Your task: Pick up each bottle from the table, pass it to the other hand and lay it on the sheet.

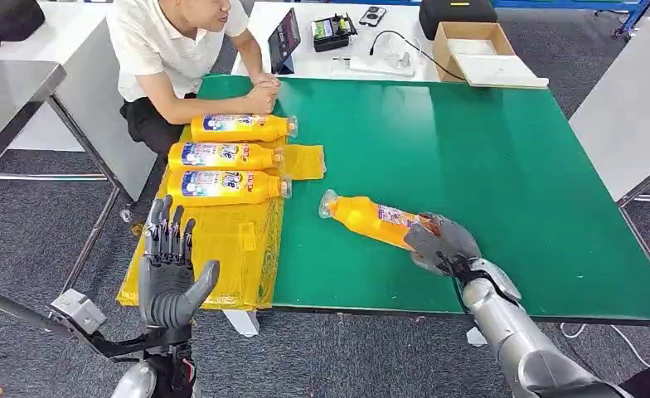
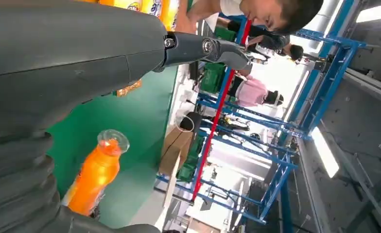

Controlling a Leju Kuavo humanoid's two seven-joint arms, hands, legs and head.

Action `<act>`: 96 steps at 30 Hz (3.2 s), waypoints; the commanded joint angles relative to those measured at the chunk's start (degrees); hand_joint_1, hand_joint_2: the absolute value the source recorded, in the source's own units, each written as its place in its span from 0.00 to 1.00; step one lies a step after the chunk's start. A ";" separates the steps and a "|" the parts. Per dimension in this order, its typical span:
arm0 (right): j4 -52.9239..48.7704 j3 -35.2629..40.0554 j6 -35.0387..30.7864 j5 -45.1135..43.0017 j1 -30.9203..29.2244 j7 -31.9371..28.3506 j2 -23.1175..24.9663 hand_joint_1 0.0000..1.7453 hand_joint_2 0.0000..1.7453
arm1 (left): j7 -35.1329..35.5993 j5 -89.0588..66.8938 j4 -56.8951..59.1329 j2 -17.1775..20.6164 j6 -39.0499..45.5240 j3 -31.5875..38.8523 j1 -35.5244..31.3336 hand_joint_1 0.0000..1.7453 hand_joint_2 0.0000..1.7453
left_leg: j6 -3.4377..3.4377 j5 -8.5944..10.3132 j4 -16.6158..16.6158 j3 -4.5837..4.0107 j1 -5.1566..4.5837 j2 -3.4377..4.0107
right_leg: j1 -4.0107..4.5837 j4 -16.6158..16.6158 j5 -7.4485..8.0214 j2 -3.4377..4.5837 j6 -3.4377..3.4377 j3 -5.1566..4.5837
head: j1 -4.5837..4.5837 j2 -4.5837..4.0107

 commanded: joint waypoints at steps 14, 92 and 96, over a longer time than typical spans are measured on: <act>-33.82 9.49 12.36 -27.61 16.11 -9.85 9.56 1.00 1.00 | 7.59 4.72 14.25 5.05 -2.11 -8.40 -2.13 0.00 1.00 | 0.09 0.02 -0.13 -0.31 0.01 0.13 | 0.05 -0.02 -0.04 0.04 -0.09 -0.25 | 0.02 0.00; -58.11 17.53 9.26 -36.36 30.51 -15.20 7.23 0.00 0.00 | 1.29 -19.15 7.09 5.69 14.35 5.07 -7.82 1.00 1.00 | 0.05 -0.04 -0.09 -0.62 0.06 -0.05 | 0.08 0.02 -0.16 -0.12 -0.14 -0.47 | 0.04 0.00; -56.73 17.15 9.72 -36.11 29.84 -15.34 7.89 0.00 0.00 | 0.90 -19.87 7.56 4.60 14.21 4.92 -7.49 1.00 1.00 | 0.02 -0.04 -0.04 -0.74 0.05 -0.03 | 0.06 0.05 -0.12 -0.12 -0.12 -0.67 | 0.00 0.00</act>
